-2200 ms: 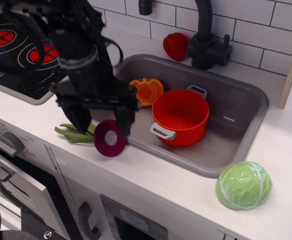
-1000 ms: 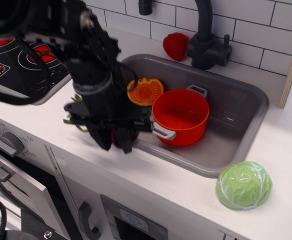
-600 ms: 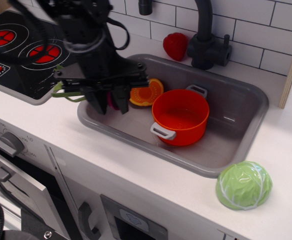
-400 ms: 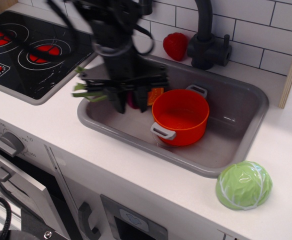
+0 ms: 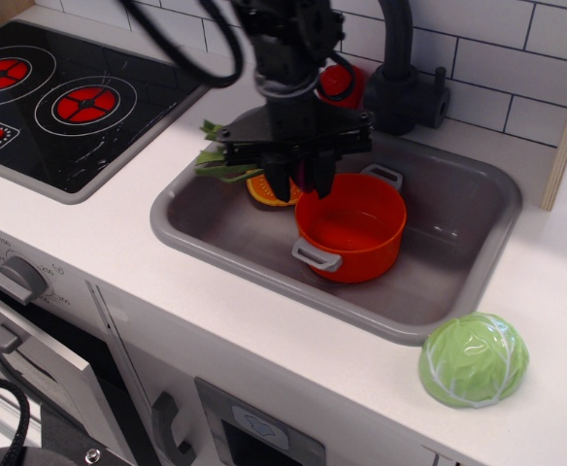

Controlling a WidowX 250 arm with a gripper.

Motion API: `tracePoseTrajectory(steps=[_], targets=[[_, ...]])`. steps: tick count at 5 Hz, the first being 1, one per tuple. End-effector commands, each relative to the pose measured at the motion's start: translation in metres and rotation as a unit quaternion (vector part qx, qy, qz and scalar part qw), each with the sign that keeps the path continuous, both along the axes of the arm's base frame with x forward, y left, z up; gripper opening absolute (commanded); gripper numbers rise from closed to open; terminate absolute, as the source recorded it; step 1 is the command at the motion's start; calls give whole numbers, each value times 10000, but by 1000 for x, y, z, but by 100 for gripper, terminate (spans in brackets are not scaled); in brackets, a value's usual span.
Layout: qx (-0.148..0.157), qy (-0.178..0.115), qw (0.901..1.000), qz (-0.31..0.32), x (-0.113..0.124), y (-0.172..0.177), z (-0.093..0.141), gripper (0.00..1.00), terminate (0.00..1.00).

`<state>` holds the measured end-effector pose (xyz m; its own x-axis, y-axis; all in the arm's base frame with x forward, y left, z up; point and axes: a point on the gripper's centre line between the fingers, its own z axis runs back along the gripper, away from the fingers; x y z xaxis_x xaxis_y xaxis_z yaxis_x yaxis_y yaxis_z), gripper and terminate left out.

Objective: Put beet in pot sink

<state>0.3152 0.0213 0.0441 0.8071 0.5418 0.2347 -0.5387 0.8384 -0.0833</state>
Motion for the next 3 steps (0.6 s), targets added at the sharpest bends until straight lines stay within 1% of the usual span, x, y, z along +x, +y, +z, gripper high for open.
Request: tracePoseTrajectory(steps=[1,2,3], targets=[[-85,-189,9998,-30,20,-6,8,0,0],[-156,-170,9997,-7,14,-12,6,100,0],[-200,-180,9996,-58,9,-14,12,100,0]])
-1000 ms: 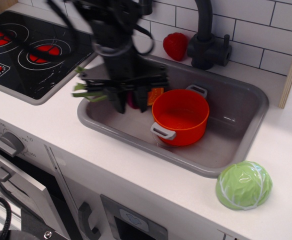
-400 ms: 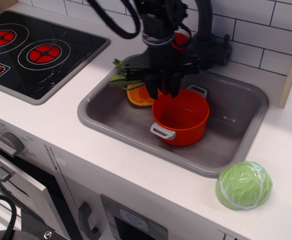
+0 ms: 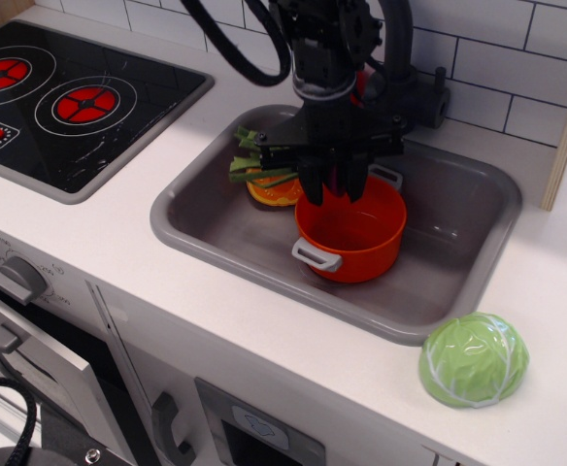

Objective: Put beet in pot sink

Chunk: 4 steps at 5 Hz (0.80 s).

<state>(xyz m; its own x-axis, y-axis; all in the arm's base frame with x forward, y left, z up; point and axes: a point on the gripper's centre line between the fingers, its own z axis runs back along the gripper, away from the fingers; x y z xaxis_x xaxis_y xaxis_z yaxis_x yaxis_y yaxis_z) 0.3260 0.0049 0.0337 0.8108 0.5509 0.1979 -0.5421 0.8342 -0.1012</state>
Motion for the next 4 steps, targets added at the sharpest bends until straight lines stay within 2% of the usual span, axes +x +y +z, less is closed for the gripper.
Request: tracePoseTrajectory(steps=[1,3,4], targets=[[-90,-218,9996,150,-1,5,31,100,0],[134,-453,9986,240,-6,9,53,100,0],[134,-453,9986,240,-6,9,53,100,0]])
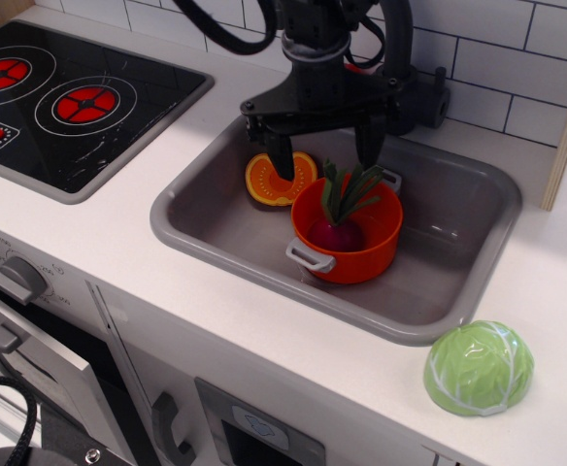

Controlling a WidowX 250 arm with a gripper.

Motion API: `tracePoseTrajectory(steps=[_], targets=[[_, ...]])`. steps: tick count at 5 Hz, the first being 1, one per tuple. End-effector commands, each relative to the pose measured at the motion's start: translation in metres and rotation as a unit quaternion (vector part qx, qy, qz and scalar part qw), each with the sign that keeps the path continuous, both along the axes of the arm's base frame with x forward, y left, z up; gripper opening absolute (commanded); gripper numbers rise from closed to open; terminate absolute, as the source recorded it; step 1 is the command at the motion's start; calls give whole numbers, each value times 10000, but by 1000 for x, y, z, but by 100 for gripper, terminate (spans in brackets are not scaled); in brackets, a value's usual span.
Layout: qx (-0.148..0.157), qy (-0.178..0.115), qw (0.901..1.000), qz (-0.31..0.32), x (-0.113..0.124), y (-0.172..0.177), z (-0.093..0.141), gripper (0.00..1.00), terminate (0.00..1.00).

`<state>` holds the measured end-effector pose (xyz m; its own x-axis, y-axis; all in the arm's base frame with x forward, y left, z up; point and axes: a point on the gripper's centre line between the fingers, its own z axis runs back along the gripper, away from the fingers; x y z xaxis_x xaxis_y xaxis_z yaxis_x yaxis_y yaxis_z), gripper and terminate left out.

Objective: Put beet in pot sink

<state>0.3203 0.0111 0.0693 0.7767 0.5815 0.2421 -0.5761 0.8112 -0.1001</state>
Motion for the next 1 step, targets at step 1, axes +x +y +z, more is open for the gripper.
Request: tracePoseTrajectory(steps=[1], targets=[[8,-270,9996,8,0,3,18,100,100]])
